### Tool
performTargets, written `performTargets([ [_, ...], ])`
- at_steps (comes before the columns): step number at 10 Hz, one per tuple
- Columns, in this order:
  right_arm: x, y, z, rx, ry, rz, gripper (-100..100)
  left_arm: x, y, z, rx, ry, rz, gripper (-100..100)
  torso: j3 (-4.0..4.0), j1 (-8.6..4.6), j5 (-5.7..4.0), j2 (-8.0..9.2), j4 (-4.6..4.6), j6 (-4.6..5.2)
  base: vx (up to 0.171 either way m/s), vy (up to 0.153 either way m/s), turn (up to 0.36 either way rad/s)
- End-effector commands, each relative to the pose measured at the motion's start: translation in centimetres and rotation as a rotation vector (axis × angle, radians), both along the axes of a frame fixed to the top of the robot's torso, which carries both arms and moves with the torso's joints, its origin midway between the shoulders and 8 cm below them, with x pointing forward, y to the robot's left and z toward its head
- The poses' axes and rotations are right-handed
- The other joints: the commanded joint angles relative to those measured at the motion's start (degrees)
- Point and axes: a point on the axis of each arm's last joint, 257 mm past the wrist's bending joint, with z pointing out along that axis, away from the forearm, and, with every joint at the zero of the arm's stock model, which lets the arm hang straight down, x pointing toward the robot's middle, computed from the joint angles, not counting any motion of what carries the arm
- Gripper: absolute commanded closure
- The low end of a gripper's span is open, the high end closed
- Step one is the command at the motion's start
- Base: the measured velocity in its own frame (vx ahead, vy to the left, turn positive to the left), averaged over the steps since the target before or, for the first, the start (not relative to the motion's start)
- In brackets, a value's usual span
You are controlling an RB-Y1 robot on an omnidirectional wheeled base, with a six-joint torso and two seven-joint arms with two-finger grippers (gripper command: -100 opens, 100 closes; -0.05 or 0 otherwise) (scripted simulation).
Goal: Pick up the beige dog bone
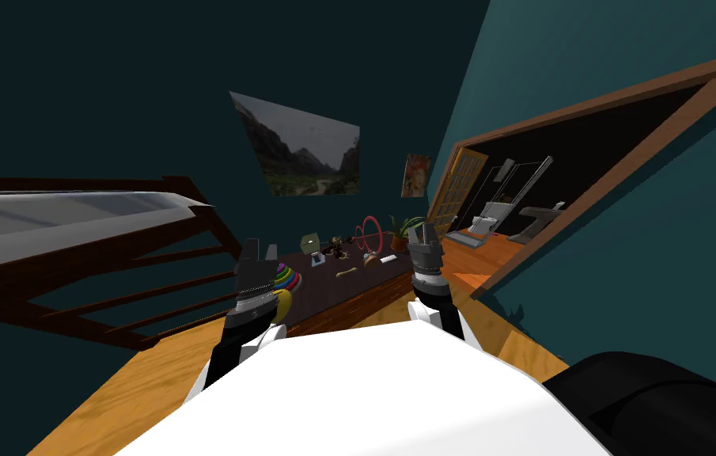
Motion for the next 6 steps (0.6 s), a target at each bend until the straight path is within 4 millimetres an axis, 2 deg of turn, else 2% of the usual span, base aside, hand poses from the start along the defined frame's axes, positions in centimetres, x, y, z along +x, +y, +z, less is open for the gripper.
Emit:
performTargets([
  [1, 0.0, 0.0, 0.0, 0.0, 0.0, 0.0, 0, 0.3, 0.0, -0.5, 0.022, 0.023, -0.012, -100, 0.0, 0.0, 0.0, 0.0, 0.0, 0.0, -0.001, -0.023, -0.062],
  [3, 0.0, 0.0, 0.0, 0.0, 0.0, 0.0, 0, 0.9, 0.3, -1.7, 0.051, 0.071, -0.026, -100, 0.0, -0.16, -0.03, 0.0, 0.0, 0.01, 0.0, -0.062, -0.114],
  [6, 0.0, 0.0, 0.0, 0.0, 0.0, 0.0, 0, 2.2, 1.9, -4.5, 0.071, 0.179, -0.029, -100, -0.03, -0.39, -0.09, -0.05, -0.01, 0.02, 0.018, -0.104, -0.171],
])
